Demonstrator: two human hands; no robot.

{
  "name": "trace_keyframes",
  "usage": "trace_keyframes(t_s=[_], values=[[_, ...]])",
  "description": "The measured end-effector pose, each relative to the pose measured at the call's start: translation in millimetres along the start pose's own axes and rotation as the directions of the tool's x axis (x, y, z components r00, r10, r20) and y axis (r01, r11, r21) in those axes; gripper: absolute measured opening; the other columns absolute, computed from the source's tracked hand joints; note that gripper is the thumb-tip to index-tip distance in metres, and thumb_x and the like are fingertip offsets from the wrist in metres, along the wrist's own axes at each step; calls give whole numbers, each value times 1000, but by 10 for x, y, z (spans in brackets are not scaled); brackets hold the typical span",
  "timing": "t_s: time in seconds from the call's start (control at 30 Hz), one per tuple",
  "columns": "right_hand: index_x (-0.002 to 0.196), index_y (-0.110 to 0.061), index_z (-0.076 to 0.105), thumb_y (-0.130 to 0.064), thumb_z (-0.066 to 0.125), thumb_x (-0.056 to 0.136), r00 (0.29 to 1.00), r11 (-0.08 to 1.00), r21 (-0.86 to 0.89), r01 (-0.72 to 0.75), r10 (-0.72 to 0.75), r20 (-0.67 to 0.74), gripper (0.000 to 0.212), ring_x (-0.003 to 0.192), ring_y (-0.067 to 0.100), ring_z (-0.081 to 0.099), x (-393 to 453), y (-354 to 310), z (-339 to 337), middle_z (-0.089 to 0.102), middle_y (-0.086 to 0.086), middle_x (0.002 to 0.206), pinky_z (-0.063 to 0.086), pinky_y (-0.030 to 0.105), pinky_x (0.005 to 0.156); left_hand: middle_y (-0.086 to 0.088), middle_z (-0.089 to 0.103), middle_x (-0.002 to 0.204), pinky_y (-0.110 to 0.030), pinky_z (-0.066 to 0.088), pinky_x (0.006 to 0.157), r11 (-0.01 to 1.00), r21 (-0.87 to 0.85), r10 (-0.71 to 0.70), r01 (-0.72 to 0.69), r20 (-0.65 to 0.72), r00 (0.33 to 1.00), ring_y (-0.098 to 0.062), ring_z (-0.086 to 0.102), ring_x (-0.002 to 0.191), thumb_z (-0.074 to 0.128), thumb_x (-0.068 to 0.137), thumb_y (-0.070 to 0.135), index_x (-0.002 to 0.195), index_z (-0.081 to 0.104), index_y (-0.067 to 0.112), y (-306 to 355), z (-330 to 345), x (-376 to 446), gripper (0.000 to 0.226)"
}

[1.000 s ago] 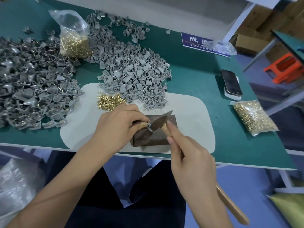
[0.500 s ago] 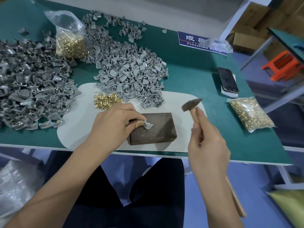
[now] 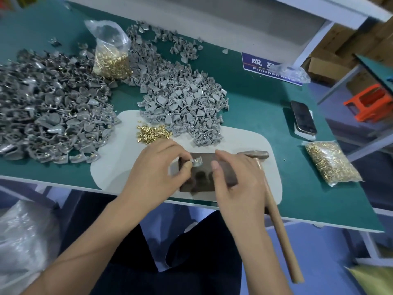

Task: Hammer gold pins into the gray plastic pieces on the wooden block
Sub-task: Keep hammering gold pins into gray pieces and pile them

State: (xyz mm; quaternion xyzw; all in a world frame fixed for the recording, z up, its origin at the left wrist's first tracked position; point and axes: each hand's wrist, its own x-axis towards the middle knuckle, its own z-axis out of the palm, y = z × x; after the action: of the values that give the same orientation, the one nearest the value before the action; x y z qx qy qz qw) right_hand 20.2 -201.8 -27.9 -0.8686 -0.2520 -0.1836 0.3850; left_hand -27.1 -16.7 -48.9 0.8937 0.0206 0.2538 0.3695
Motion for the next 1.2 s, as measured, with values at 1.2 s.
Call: trace_keyframes(t_s=[1.2], values=[[111,-34,74,-35,58,97,985,967,236,-101,64,160,21,75,12,63,331,-670,1041,71,-21,100,53,27,67,14,63,87,-34,51,69,941,141,-270,306,-228,935,-14,59,87,75,87,14,89,72,23,-705,-810,-578,9]])
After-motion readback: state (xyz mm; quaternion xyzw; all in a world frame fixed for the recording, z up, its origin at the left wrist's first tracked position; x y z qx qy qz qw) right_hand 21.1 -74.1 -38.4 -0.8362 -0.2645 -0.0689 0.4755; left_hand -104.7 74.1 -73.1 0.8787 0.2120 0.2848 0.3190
